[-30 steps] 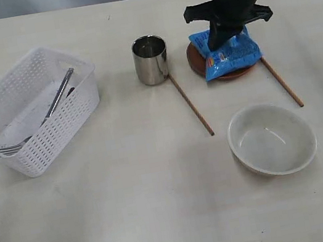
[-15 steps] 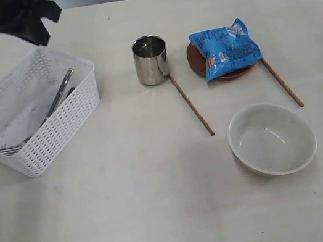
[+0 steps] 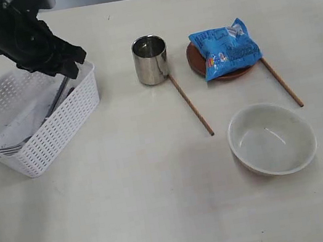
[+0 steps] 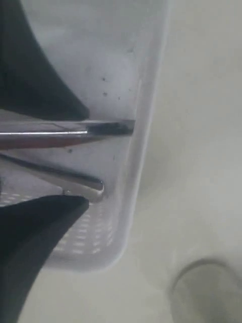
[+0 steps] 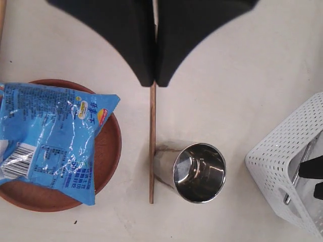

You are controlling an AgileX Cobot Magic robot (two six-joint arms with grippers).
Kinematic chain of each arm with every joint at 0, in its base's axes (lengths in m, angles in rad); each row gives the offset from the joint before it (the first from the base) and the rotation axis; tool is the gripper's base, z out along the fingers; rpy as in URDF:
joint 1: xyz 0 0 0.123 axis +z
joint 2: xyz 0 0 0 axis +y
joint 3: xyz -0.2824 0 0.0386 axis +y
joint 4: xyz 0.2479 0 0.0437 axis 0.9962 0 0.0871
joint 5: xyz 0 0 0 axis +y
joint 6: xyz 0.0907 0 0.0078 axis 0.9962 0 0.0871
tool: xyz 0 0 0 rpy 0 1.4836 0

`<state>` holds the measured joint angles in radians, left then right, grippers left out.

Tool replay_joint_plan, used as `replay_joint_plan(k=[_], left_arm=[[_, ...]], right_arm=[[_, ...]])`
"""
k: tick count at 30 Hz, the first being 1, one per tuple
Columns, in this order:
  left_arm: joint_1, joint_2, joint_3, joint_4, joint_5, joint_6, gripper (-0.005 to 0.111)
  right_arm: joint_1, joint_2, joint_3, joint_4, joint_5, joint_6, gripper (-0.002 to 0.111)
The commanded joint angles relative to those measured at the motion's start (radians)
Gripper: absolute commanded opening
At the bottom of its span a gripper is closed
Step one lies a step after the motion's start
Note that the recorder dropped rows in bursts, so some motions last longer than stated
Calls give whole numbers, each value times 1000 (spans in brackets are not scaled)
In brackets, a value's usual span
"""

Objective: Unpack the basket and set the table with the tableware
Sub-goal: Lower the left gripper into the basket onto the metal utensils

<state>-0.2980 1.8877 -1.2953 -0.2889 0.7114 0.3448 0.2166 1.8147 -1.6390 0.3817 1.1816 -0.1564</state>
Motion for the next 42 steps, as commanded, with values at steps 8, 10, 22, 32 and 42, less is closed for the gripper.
replay_joint_plan(k=[8, 10, 22, 32, 42], left_arm=[[-3, 115, 3, 30, -99, 3, 43], [-3, 127, 3, 30, -115, 3, 42], [-3, 86, 3, 61, -139, 5, 0], [-3, -57, 3, 76, -152, 15, 0], [-3, 13, 3, 109, -150, 40, 0]], right_arm=[[-2, -10, 0, 5, 2, -5, 0], [-2, -10, 0, 5, 2, -5, 0], [-2, -10, 0, 5, 4, -5, 0], [-2, -10, 0, 5, 25, -3, 0], [-2, -10, 0, 5, 21, -3, 0]])
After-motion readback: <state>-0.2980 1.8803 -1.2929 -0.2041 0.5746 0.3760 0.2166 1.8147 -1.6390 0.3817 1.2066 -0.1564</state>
